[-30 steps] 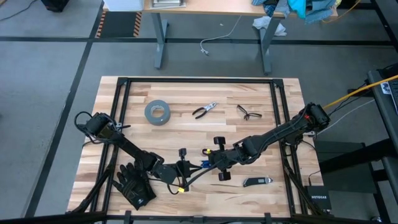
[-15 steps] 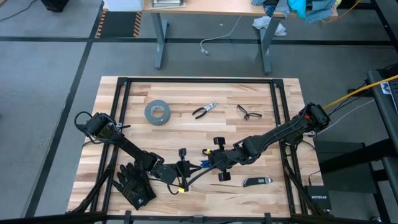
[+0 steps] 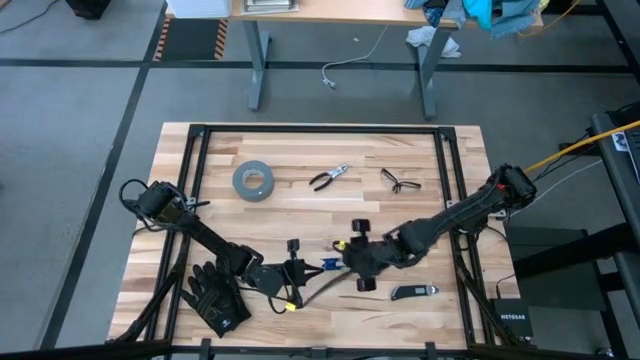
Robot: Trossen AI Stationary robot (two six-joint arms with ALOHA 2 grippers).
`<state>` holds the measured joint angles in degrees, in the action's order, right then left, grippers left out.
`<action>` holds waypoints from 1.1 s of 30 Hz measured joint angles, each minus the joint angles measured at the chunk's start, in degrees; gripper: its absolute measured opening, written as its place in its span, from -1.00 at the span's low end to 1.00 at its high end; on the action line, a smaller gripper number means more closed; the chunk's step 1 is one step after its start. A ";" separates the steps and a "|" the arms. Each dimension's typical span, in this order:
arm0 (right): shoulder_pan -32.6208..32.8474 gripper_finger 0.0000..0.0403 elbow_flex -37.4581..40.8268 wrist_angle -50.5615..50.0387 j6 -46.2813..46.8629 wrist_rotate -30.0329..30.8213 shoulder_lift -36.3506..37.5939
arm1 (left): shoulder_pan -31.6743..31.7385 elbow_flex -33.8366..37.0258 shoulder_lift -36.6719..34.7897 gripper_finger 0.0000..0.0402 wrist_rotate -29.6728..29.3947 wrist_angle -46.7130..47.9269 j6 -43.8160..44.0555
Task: Coil cords
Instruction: Uncoil the blue wire cable from the black spool
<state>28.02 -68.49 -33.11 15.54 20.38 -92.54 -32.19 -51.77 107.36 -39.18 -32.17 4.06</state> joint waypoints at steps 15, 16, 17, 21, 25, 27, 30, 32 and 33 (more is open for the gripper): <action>17.35 -0.46 15.25 24.17 14.14 29.17 0.56 | -2.07 -0.04 -1.23 -1.00 -1.01 -1.76 -4.29; 17.32 -0.46 17.04 26.28 14.15 28.42 0.29 | -2.07 -0.04 -1.86 -1.00 -1.28 -1.63 -4.44; 17.08 -0.46 18.60 28.31 14.10 27.86 0.20 | -2.07 -0.04 -2.66 -1.00 -1.66 -1.29 -4.83; 15.38 -0.44 24.16 39.98 11.21 25.60 0.29 | -1.94 -0.09 -6.14 -1.00 -2.03 -1.40 -6.37; 13.40 -0.32 27.91 51.37 6.28 22.48 0.25 | -1.90 -0.09 -9.49 -1.00 -2.01 2.87 -7.13; 12.42 -0.24 28.88 55.06 5.04 21.85 0.27 | -1.90 -0.09 -10.92 -1.00 -2.07 5.78 -6.64; 10.99 -0.15 29.27 57.74 3.69 19.32 0.29 | -1.90 -0.09 -12.06 -1.00 -2.87 8.49 -5.84; 9.99 -0.12 29.27 57.60 3.66 17.74 0.29 | -1.90 -0.09 -12.67 -1.00 -3.35 9.85 -5.69; 9.63 -0.11 29.27 57.60 3.66 17.27 0.29 | -1.82 -0.09 -12.96 -1.00 -3.45 10.30 -5.66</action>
<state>37.65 -39.22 24.49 19.20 37.65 -92.25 -34.00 -51.86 94.40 -42.63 -21.87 -1.61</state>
